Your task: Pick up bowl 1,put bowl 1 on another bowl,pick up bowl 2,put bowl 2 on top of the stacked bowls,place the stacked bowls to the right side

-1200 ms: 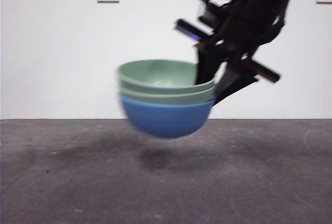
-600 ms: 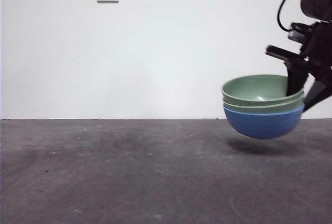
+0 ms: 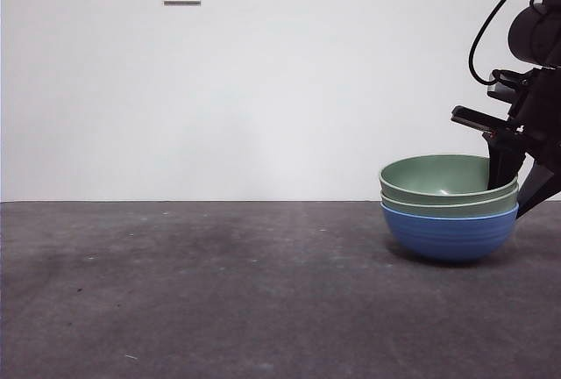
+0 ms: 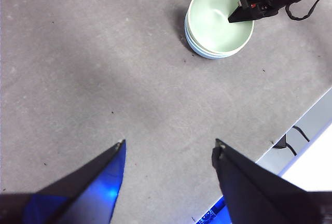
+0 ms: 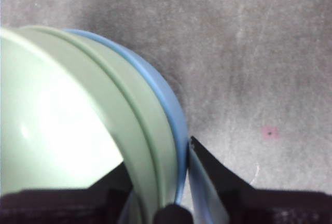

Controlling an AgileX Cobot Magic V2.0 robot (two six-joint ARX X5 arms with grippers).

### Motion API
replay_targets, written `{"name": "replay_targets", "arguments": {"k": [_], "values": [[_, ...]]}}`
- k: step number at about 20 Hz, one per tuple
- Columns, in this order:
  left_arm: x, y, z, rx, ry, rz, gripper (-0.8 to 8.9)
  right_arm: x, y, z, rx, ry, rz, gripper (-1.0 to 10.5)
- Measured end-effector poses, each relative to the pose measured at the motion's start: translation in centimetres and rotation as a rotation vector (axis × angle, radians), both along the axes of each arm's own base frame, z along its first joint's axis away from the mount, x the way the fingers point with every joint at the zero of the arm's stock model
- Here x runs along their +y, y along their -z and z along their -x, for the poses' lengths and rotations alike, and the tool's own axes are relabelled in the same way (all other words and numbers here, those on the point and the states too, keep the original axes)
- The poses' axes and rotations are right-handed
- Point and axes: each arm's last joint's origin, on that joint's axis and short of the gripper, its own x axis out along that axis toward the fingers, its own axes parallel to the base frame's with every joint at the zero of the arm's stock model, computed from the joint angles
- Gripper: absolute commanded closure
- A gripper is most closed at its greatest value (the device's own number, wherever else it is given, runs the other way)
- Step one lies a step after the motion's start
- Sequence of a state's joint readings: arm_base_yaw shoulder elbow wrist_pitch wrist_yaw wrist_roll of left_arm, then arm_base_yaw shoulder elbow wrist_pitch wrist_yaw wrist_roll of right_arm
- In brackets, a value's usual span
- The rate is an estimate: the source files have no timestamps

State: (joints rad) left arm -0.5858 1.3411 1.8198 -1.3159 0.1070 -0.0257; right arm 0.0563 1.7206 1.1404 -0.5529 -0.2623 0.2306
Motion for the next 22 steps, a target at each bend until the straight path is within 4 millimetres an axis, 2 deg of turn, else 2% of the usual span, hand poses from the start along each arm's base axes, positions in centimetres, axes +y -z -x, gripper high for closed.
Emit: {"name": "replay_targets", "arguments": {"k": [1,2,5,12,14,16,19,22], "values": [[0.0,0.0,0.0,0.0,0.0,0.0,5.3,0.0,0.0,0.0,-0.001,-0.002,0.001,6.9],[0.0,0.0,0.0,0.0,0.0,0.0,5.3,0.0,0.0,0.0,-0.002,-0.004,0.001,6.6],[0.0,0.0,0.0,0.0,0.0,0.0,5.3,0.1,0.6,-0.1,0.023,-0.008,0.005,6.6],[0.0,0.0,0.0,0.005,0.0,-0.003,5.3,0.0,0.1,0.1,0.007,-0.014,0.007,6.6],[0.0,0.0,0.0,0.006,0.0,-0.004,5.3,0.0,-1.6,0.8,-0.035,-0.021,0.009,6.6],[0.0,0.0,0.0,0.006,0.0,-0.004,5.3,-0.1,-4.3,2.3,-0.086,-0.03,0.014,6.6],[0.0,0.1,0.0,0.006,0.001,-0.005,5.3,-0.3,-8.0,6.0,-0.099,-0.047,0.021,6.6],[0.1,0.1,0.1,0.008,0.01,-0.016,5.3,0.3,-10.9,10.4,-0.099,-0.121,0.039,6.7]]}}
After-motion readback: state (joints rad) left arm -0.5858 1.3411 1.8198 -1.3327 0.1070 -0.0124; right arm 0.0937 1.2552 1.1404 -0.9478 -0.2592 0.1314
